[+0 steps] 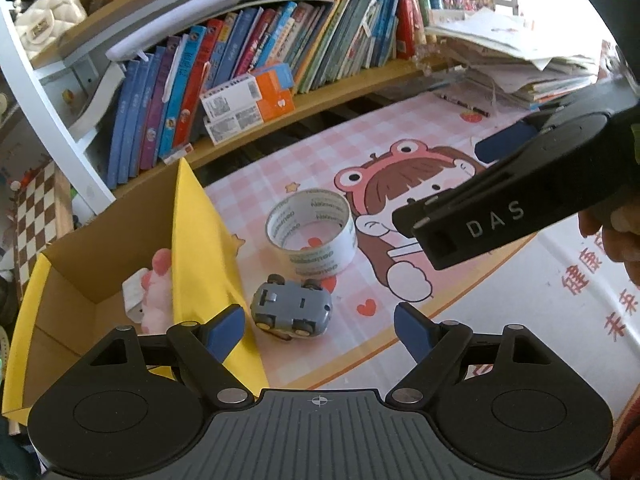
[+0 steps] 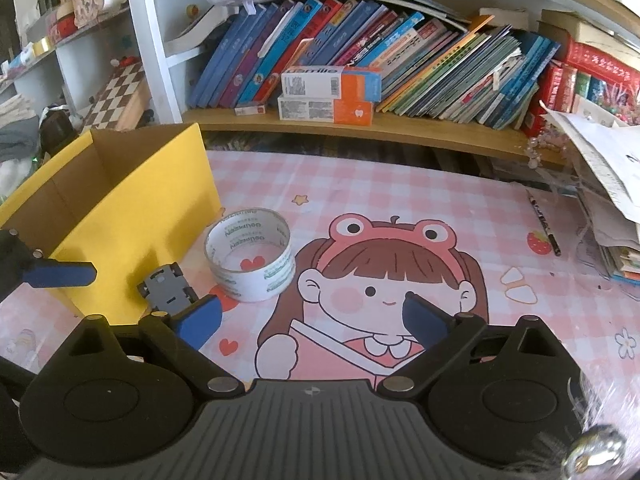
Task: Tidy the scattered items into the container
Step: 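Grasp the grey toy car with the left tool while the right tool grasps the tape roll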
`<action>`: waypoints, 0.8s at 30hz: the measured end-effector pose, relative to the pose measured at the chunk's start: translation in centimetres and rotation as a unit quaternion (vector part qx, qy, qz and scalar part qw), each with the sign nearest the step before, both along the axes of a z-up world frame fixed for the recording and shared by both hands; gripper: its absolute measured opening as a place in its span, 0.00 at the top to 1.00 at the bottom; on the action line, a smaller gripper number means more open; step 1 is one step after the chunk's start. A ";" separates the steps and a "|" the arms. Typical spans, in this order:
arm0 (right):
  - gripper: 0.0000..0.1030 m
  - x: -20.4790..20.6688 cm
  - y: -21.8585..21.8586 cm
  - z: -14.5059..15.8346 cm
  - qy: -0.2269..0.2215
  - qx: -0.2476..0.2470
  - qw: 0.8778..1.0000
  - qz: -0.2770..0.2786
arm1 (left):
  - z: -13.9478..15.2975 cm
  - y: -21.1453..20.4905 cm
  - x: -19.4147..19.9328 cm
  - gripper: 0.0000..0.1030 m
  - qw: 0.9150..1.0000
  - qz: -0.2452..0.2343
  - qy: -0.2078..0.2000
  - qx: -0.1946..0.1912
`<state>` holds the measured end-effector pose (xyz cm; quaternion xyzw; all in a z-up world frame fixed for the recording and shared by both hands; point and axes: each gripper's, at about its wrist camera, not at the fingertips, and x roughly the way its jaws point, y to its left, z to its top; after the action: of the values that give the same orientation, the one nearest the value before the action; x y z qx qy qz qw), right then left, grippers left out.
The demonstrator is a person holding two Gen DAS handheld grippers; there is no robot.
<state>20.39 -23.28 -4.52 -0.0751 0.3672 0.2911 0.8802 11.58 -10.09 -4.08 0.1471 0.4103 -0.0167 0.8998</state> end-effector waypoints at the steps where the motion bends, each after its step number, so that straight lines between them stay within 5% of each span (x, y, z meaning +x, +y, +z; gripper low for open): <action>1: 0.04 0.3 0.2 -0.2 0.001 -0.001 1.000 0.003 | -0.2 0.0 0.2 0.23 1.000 0.001 0.002 0.002; 18: 0.10 5.3 4.0 -2.3 0.011 0.005 0.999 0.042 | -2.6 -1.0 2.5 0.25 0.997 -0.015 0.010 0.069; 24: 0.29 7.1 5.4 -2.8 0.020 0.006 0.999 0.048 | -3.8 -1.5 2.8 0.26 0.993 -0.023 0.011 0.116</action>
<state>27.46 -17.86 -7.35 -0.0814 0.3792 0.3366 0.8581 14.37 -11.55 -7.91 0.2599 0.4157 0.0083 0.8715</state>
